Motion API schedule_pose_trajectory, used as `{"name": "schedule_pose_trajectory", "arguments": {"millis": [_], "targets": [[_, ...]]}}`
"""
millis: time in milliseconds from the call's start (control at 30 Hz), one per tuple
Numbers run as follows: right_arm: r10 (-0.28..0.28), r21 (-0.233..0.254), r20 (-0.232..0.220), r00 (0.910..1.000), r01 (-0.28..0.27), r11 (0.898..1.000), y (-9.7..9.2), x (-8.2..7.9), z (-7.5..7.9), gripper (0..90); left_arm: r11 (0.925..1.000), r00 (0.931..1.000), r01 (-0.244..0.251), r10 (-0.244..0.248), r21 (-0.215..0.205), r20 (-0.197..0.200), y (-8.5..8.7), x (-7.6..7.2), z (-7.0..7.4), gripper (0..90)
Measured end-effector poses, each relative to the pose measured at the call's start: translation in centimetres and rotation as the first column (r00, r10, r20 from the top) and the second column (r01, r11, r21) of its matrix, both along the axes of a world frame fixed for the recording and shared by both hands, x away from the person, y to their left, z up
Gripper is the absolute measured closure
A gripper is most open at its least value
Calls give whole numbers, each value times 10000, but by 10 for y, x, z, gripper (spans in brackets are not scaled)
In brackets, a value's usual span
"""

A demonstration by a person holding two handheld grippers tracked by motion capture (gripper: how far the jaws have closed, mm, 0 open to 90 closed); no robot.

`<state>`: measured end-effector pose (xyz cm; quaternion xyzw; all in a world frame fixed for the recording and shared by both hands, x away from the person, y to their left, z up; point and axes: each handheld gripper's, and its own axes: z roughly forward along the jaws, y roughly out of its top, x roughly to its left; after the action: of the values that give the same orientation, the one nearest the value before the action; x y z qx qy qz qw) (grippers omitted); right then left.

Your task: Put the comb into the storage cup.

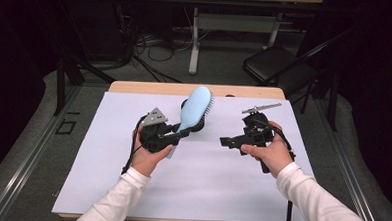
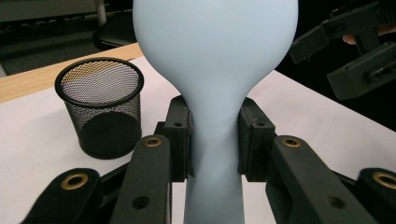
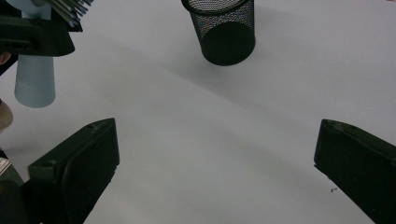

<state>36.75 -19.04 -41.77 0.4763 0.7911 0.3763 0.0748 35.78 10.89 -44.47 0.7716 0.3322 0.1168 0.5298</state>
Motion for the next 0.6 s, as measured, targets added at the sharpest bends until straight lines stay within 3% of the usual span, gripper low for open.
{"name": "schedule_pose_trajectory", "arguments": {"millis": [267, 600], "targets": [[-209, 430, -239, 9995, 219, 9988, -4, 7, 10, 10, 10000, 10000, -13, 13, 20, 55, -2, -1, -2, 697], [-117, 733, -140, 9998, 127, 9972, 2, 10, 20, 12, 10000, 9999, -39, 38, 91, 109, -4, -1, -5, 697]]}}
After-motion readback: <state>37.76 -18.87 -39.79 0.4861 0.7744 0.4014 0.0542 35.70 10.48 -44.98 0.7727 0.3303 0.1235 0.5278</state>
